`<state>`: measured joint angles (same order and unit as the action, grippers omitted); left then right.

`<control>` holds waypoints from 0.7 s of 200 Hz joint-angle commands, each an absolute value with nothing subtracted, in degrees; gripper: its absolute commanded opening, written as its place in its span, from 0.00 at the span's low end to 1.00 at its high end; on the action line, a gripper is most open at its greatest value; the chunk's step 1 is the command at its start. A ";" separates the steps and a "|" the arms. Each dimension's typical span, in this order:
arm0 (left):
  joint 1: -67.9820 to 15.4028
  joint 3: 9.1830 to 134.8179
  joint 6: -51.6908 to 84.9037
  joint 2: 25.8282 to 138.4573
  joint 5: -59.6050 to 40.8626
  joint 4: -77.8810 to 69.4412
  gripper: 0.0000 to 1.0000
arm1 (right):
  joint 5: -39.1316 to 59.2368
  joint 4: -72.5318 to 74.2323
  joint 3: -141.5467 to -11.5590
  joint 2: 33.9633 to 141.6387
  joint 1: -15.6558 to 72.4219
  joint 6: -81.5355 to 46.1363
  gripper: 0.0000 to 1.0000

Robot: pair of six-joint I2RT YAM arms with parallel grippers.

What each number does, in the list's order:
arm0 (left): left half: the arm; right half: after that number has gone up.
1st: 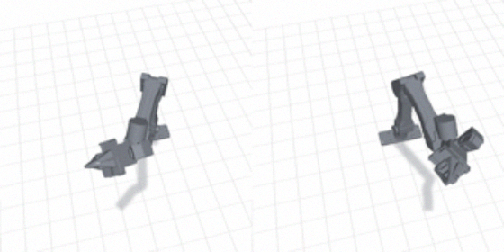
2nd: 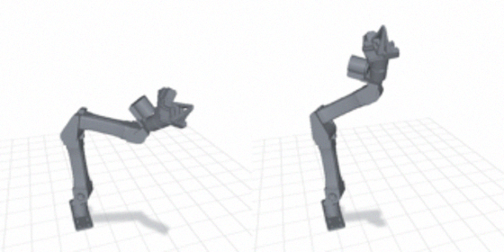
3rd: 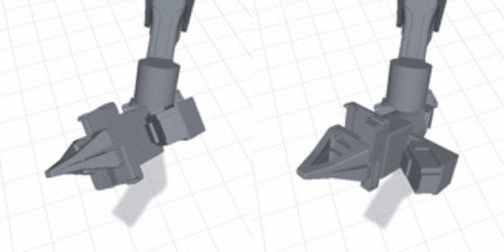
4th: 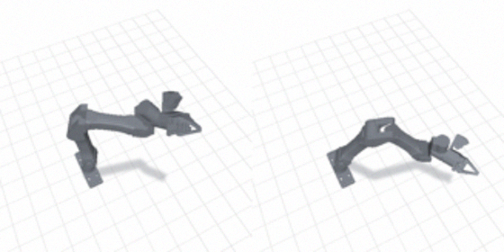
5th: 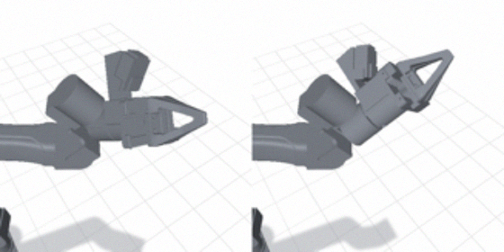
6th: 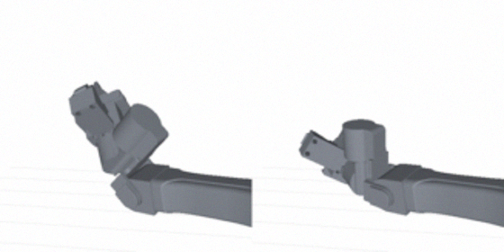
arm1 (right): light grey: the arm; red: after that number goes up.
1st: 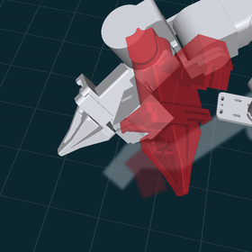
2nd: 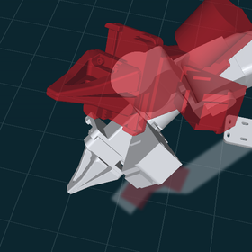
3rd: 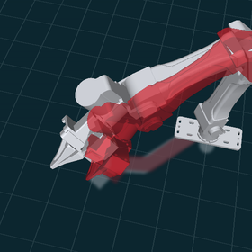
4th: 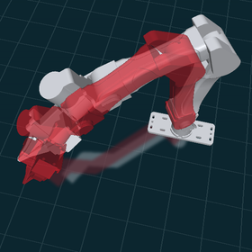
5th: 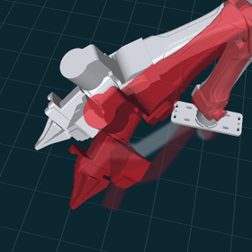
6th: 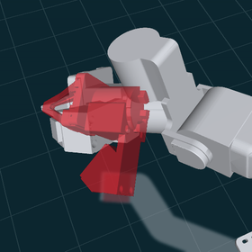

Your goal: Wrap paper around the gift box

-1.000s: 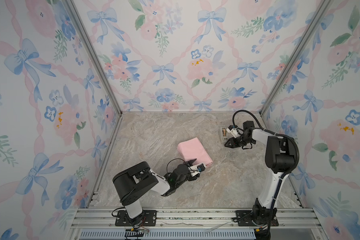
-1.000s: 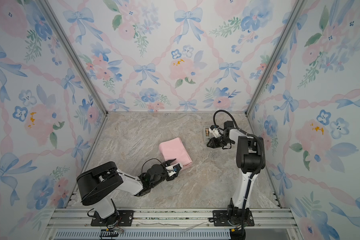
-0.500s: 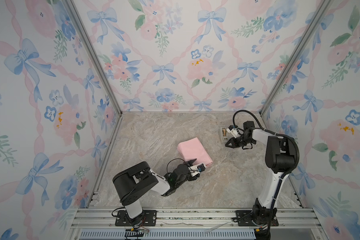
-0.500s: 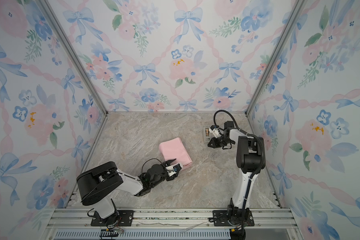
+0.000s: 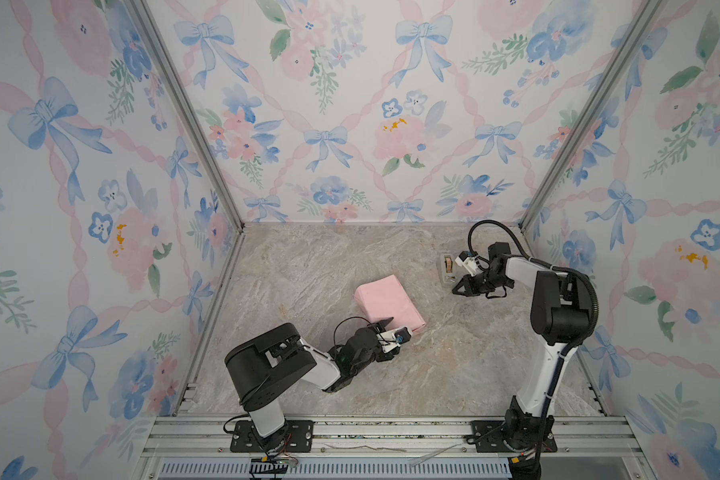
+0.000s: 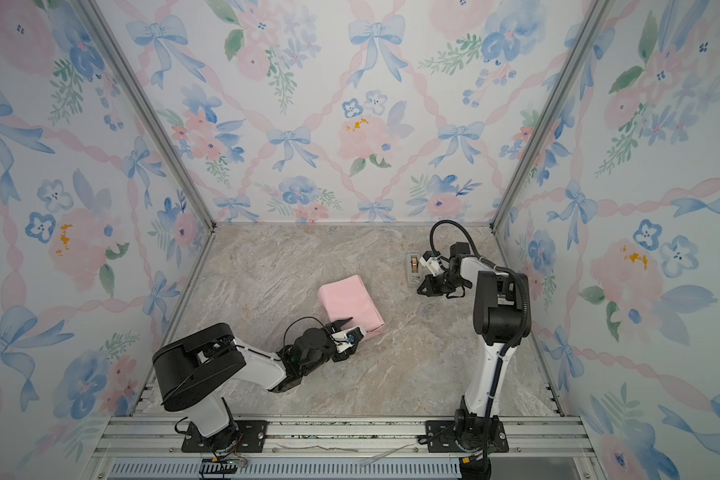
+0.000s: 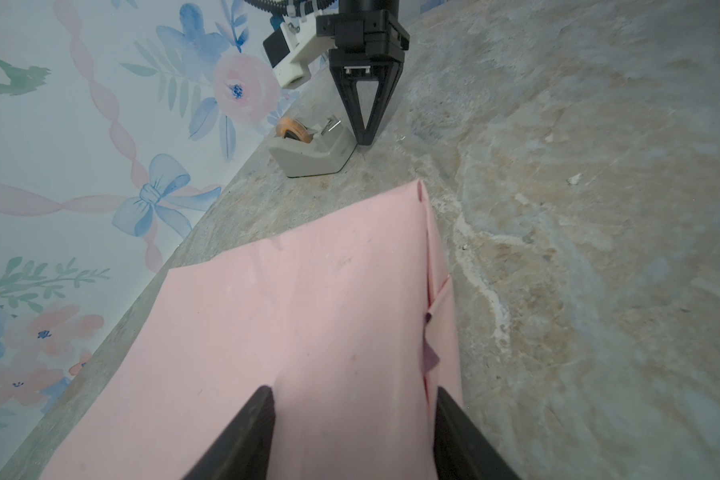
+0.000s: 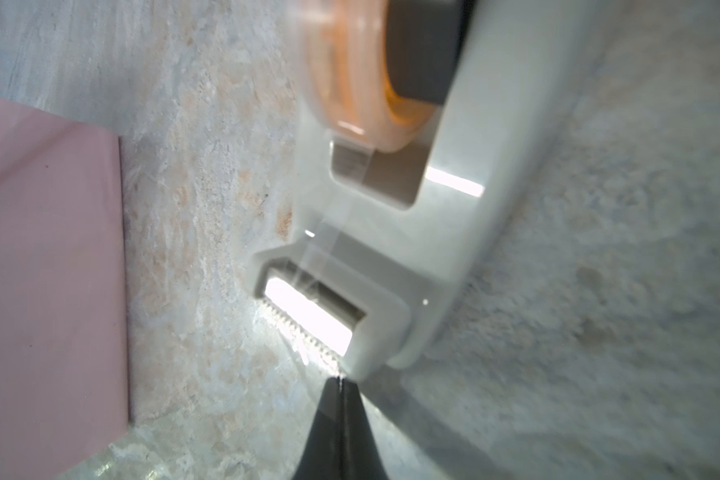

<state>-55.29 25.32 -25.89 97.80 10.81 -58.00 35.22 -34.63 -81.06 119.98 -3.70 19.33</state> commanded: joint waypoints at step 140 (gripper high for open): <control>-54.77 26.52 -26.80 97.41 10.05 -52.79 0.60 | 30.51 -34.65 -79.01 114.03 -4.64 12.94 0.00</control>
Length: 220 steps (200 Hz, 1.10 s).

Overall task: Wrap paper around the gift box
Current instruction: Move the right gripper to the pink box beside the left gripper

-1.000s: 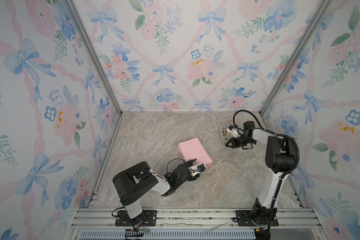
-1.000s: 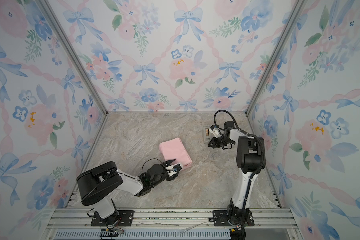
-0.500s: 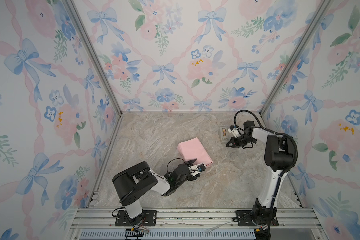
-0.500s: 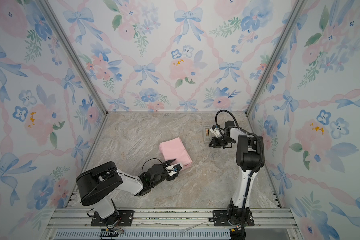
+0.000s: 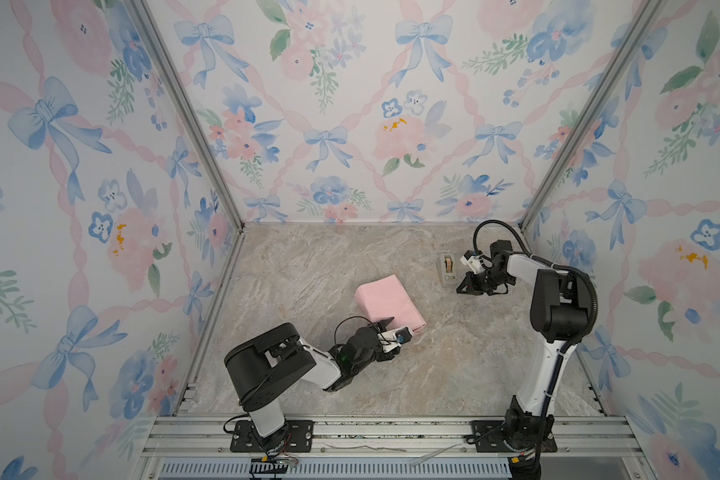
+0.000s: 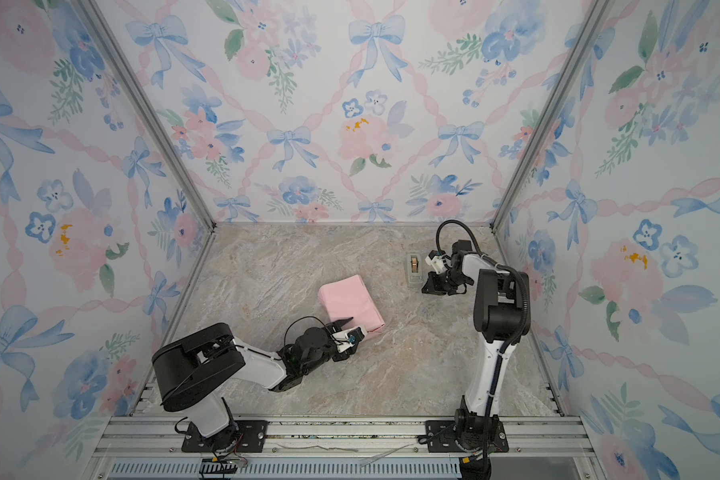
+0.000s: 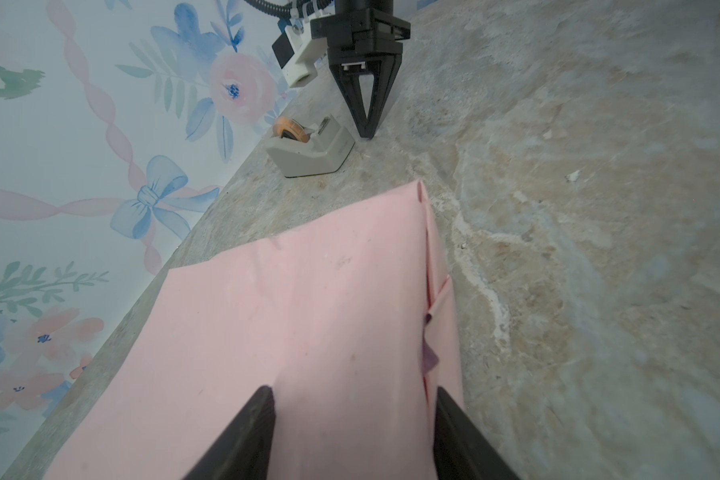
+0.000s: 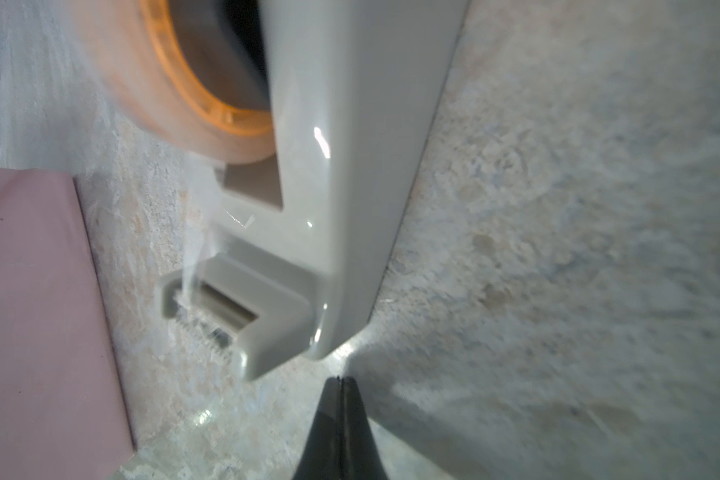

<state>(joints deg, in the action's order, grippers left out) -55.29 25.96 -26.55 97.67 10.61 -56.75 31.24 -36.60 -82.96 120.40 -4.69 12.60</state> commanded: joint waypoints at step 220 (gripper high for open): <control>-54.63 26.98 -24.50 97.57 6.62 -52.68 0.60 | 40.48 0.64 -30.34 63.60 25.01 -9.11 0.00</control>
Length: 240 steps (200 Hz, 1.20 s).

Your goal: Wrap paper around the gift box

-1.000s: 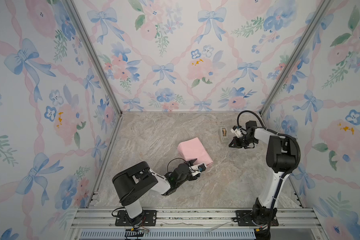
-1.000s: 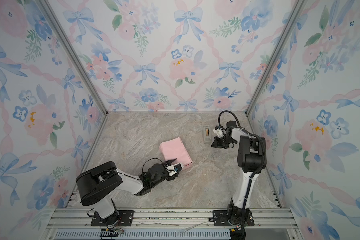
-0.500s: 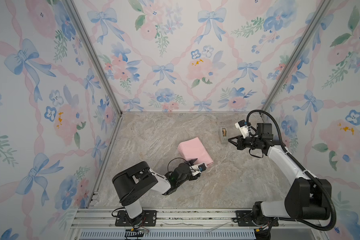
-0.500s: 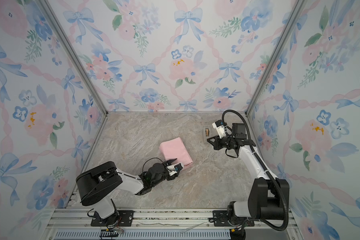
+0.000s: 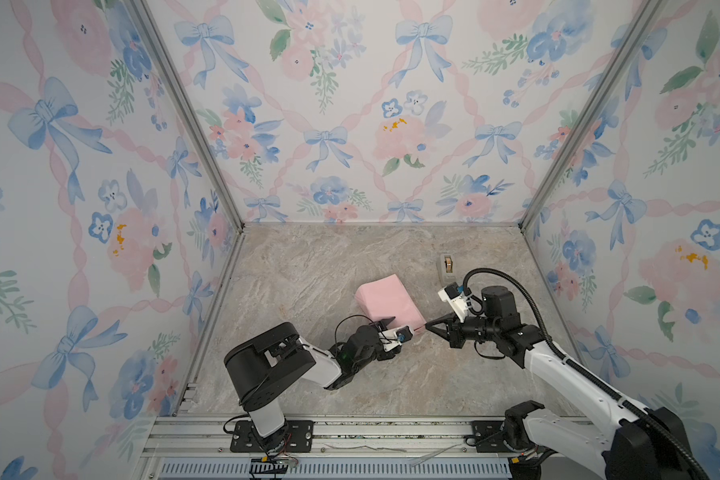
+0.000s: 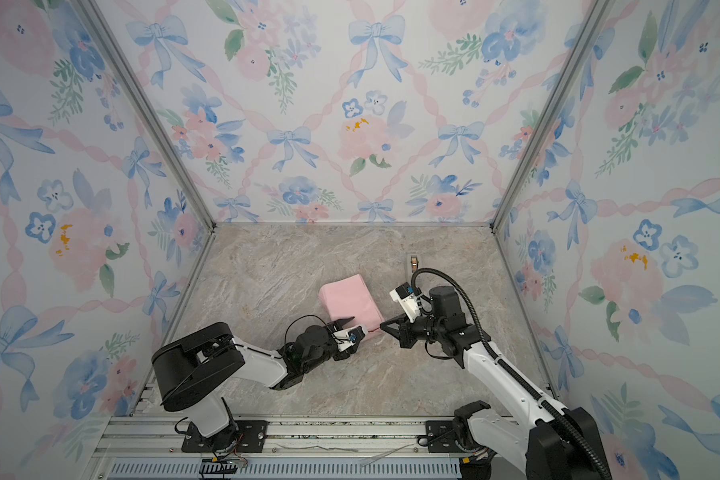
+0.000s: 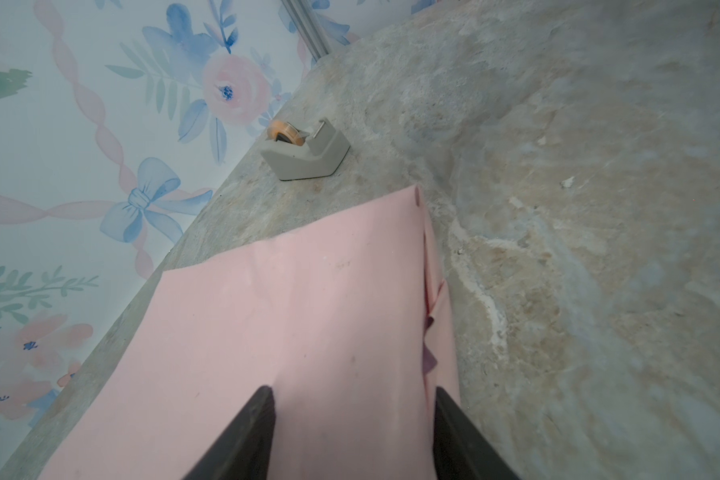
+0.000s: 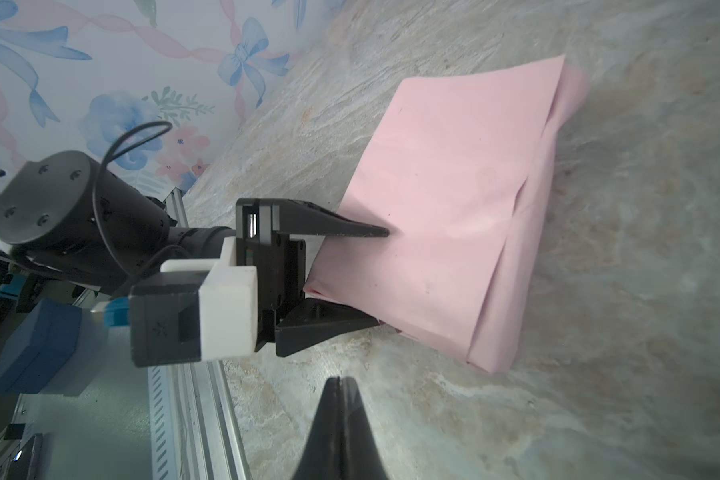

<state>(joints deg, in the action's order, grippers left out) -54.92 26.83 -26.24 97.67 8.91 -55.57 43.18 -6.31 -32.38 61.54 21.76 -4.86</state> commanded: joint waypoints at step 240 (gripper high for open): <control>-54.57 26.10 -23.93 96.56 5.02 -52.72 0.60 | 34.83 18.54 -33.36 82.54 31.34 -11.27 0.00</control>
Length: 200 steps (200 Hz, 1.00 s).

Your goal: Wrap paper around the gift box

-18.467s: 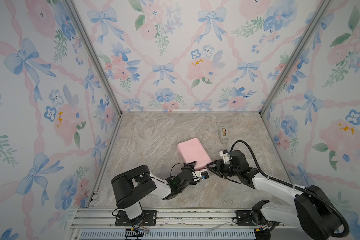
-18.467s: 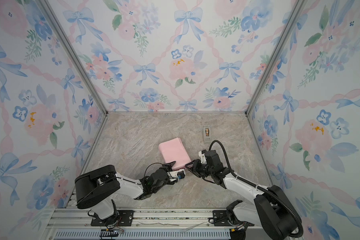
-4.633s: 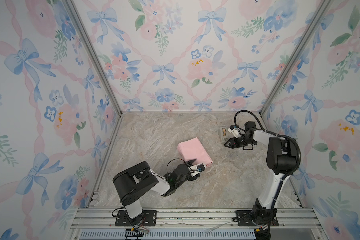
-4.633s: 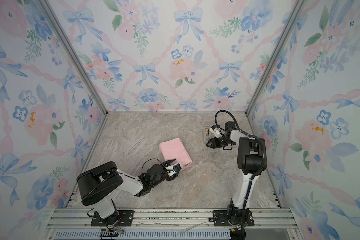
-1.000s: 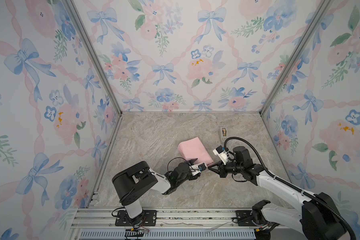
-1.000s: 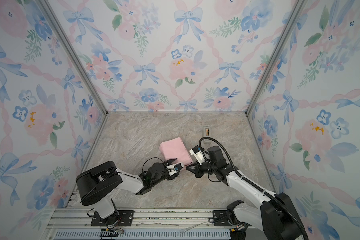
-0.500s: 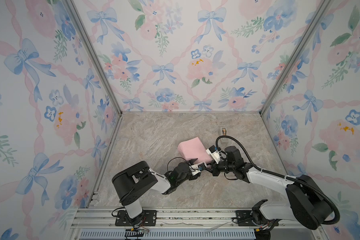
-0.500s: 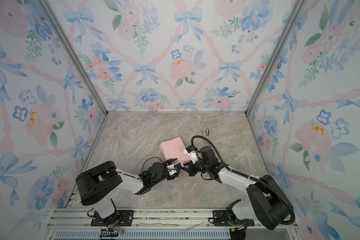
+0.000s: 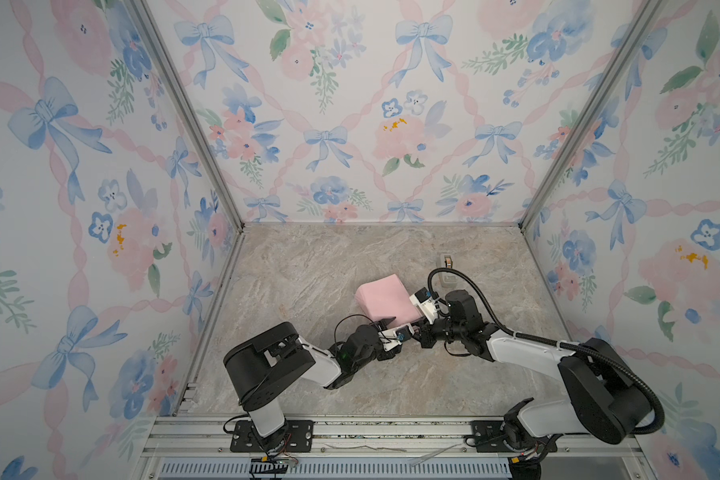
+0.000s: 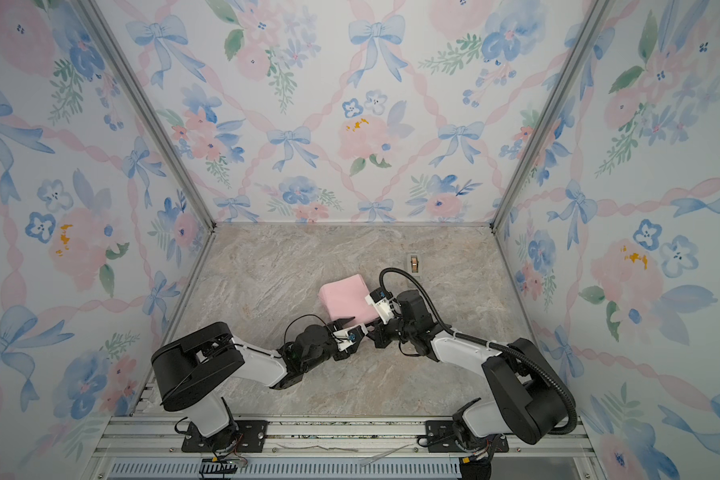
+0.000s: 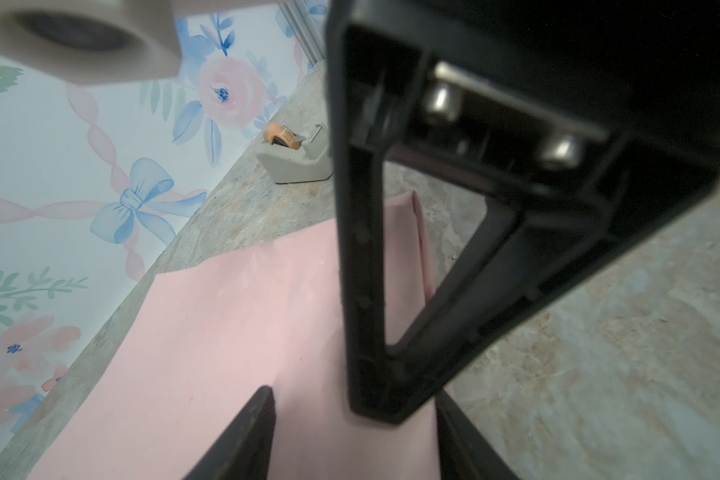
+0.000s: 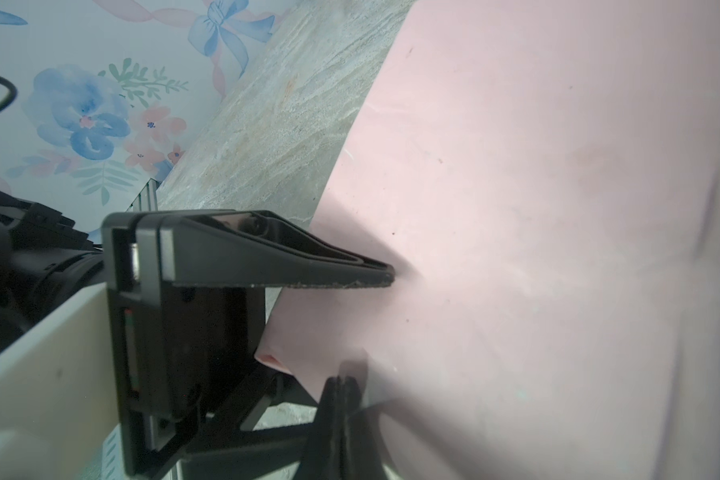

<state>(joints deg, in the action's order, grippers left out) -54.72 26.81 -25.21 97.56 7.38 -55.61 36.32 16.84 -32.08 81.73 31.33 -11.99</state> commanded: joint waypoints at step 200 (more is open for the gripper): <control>-53.87 26.32 -22.87 97.19 6.06 -53.00 0.58 | 31.57 20.79 -30.05 80.71 30.86 -9.25 0.20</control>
<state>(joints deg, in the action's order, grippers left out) -54.33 26.81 -24.12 97.27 5.54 -55.57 34.11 21.28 -30.61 81.60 31.11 -10.74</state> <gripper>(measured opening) 0.578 0.161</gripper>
